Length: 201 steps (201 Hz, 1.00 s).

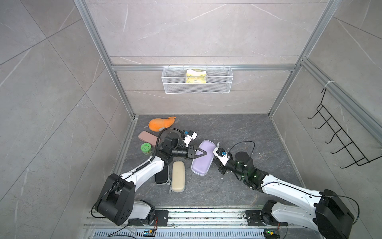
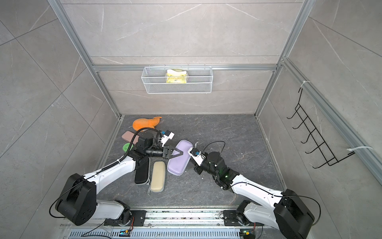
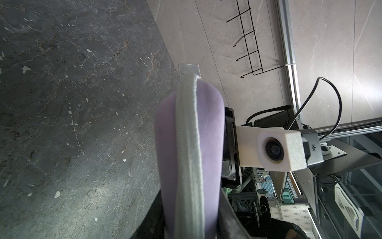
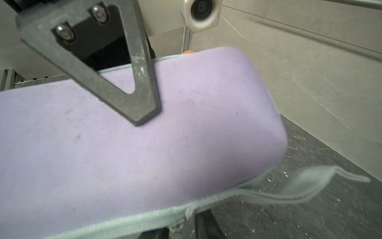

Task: Put umbrellas into zippered umbrella sleeves
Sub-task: Zip the zipper on the umbrella sleeve.

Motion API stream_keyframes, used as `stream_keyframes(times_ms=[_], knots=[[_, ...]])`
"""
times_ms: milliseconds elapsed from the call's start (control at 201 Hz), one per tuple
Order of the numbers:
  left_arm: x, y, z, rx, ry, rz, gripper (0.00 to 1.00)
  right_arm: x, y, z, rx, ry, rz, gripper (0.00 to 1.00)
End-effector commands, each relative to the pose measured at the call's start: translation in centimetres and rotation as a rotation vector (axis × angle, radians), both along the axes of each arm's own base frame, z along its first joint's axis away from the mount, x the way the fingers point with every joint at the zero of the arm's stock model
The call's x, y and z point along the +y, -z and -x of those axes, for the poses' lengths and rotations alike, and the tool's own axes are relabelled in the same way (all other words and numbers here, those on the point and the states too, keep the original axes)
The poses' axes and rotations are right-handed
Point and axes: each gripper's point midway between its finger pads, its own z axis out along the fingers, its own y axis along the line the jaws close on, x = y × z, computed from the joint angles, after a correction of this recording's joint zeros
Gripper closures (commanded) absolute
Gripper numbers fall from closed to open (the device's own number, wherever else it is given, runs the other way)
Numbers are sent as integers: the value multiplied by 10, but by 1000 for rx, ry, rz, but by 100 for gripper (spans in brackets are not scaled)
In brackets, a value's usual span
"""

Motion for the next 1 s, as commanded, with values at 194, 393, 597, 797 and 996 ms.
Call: stream_keyframes(times_ms=[194,393,597,797,996], knots=[[-1,-21,4,-70,25,56,86,7,-29,0,-104,-4,16,88],[2,-21,-1,-76,-12,45,88,6,-20,3,-137,7,116,100],[22,-29,-27,-98,-158,57,93,10,8,18,-181,-17,280,100],[40,-35,-53,-130,-274,70,100,32,32,55,-165,-139,365,100],[57,-34,-80,-173,-420,51,100,69,48,102,-148,-295,399,100]])
